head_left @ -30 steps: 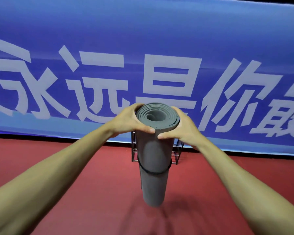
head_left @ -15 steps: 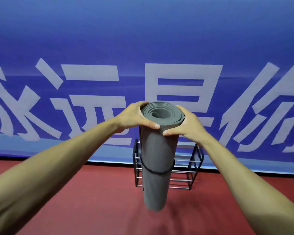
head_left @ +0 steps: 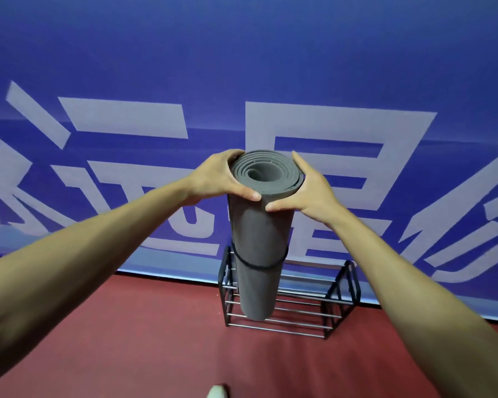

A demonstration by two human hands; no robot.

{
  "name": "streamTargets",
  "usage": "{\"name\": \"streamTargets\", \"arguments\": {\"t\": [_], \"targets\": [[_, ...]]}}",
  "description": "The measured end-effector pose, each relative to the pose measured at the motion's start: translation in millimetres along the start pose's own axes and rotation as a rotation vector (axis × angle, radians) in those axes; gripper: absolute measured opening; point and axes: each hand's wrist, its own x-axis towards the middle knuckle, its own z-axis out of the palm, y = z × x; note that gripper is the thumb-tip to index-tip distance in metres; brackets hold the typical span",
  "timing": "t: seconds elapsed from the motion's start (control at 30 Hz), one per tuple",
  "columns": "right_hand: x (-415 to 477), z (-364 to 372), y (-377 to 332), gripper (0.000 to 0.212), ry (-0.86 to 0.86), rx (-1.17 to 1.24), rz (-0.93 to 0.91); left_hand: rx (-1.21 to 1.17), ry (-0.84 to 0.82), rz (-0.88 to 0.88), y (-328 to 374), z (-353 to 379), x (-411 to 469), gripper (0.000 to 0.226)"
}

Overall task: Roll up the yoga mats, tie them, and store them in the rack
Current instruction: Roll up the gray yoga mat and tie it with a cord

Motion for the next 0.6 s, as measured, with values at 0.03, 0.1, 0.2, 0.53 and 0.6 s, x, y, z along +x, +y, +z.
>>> {"name": "streamTargets", "arguments": {"t": [0.03, 0.1, 0.2, 0.53, 0.6], "targets": [[10, 1, 2, 0.128, 0.008, -0.008, 0.006, -0.002, -0.003, 0.007, -5, -3, 10, 0.091], [29, 4, 7, 0.132, 0.017, -0.017, 0.02, -0.001, -0.014, 0.029, -15, -10, 31, 0.089], [57, 7, 8, 0.135, -0.005, -0.031, 0.048, -0.019, -0.046, 0.05, -32, -20, 60, 0.089], [110, 34, 57, 0.14, -0.014, -0.117, 0.135, 0.034, -0.145, 0.065, -95, -13, 131, 0.112], [120, 39, 69, 0.142, -0.04, -0.135, 0.152, 0.028, -0.146, 0.041, -109, -8, 140, 0.113]]}}
